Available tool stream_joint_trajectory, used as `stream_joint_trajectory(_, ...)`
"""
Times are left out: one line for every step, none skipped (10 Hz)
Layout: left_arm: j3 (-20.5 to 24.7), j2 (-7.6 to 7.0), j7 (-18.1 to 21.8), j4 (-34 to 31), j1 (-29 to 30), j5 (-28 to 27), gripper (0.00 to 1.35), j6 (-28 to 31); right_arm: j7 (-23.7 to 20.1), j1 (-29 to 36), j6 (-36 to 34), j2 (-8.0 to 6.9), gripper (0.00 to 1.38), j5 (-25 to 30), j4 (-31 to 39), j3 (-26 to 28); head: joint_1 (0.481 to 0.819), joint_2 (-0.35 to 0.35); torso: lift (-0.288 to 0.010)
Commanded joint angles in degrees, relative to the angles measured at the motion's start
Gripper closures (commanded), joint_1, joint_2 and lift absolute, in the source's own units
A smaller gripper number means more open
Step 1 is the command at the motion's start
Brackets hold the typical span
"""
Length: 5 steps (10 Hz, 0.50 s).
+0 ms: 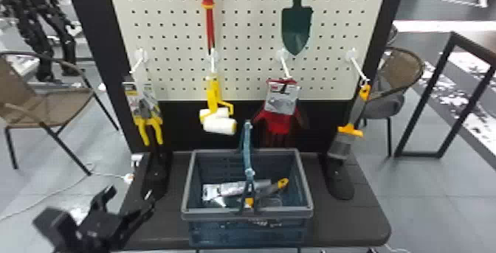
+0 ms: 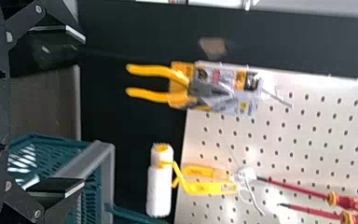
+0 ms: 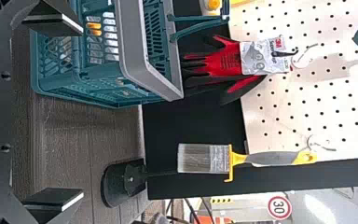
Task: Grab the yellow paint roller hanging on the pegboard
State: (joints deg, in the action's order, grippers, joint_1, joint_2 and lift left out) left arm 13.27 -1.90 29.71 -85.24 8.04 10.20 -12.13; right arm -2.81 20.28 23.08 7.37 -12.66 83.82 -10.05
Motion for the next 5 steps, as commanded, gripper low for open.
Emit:
stream_joint_trajectory(0.2, -0.92, 3.3, -0.1, -5.1, -1.7, 0.21, 4.9, 0.0, -0.2, -0.1, -0.07, 0.09, 0.0, -0.1, -0.1, 0.549, 0.0, -0.1)
stream_joint_trajectory(0.2, -0.83, 6.1, -0.1, -8.4, -3.2, 0.21, 7.9, 0.0, -0.2, 0.0, -0.07, 0.08, 0.0, -0.1, -0.1, 0.549, 0.0, -0.1)
stream_joint_trajectory(0.0, -0.83, 9.2, 0.7, -12.1, -5.4, 0.2, 10.1, 0.0, -0.6, -0.1, -0.07, 0.09, 0.0, -0.4, -0.1, 0.549, 0.0, -0.1)
stream_joint_trajectory(-1.2, -1.27, 12.7, 3.6, -16.2, -6.3, 0.2, 10.0, 0.0, -0.9, -0.1, -0.34, 0.08, 0.0, -0.7, -0.1, 0.549, 0.0, -0.1)
stream_joint_trajectory(-3.8, -2.76, 13.0, 6.8, -19.7, -5.6, 0.2, 9.6, 0.0, -1.2, 0.0, -0.6, 0.08, 0.1, -0.9, -0.1, 0.549, 0.0, -0.1)
